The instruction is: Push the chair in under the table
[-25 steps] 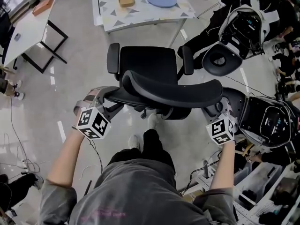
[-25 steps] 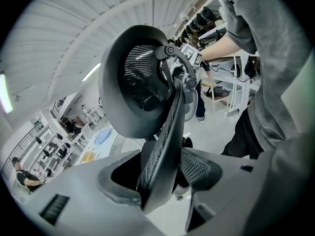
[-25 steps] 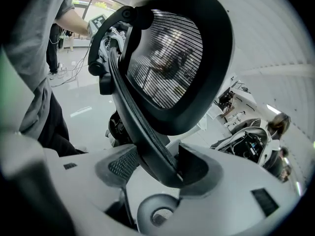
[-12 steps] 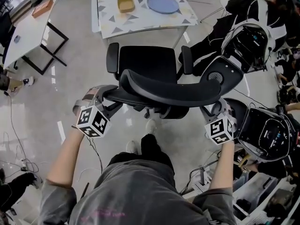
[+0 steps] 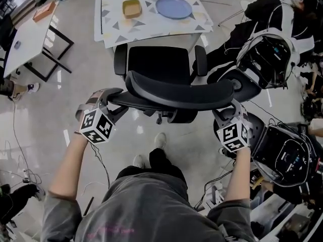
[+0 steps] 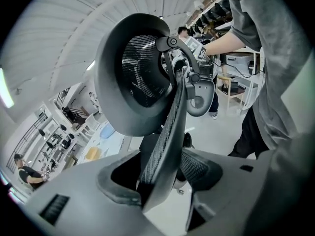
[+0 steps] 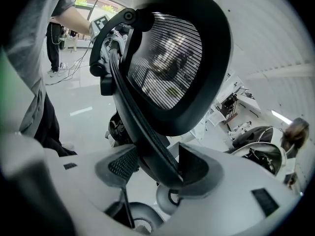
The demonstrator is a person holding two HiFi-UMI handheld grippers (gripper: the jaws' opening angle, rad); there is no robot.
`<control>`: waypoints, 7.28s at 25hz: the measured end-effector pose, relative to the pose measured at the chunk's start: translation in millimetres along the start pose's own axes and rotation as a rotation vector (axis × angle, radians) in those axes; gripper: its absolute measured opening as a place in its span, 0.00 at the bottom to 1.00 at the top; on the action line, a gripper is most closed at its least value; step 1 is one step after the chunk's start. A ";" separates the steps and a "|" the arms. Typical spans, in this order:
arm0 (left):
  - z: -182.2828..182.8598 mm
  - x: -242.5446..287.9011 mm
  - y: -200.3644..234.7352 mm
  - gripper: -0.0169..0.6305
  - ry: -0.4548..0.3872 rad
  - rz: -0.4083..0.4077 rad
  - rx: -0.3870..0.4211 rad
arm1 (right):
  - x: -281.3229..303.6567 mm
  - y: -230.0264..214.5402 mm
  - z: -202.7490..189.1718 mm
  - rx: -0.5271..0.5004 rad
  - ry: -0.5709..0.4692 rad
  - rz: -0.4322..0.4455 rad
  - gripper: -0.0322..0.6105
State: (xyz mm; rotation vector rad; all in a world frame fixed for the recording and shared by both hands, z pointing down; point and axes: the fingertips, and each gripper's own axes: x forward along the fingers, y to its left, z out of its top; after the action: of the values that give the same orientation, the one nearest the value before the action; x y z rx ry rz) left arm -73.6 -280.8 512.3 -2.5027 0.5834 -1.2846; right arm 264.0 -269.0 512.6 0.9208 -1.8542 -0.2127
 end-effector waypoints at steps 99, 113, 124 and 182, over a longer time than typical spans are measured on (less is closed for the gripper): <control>68.1 -36.7 91.5 0.40 -0.146 0.343 -0.245 | -40.4 -88.8 89.1 0.300 -0.494 -0.041 0.45; 71.8 -64.0 107.0 0.25 -0.382 0.355 -0.473 | -56.4 -71.6 122.5 0.479 -0.578 -0.050 0.42; 53.6 -86.0 121.1 0.17 -0.482 0.313 -0.540 | -68.2 -55.2 166.2 0.551 -0.616 -0.102 0.36; 86.4 -98.5 119.6 0.03 -0.562 0.307 -0.596 | -88.8 -55.0 201.0 0.668 -0.764 -0.019 0.06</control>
State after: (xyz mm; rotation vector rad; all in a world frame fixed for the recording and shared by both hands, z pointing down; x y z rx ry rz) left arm -82.0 -335.9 343.9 -2.8761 1.2697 -0.2791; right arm 139.1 -297.5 325.8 1.4415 -2.7042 0.0753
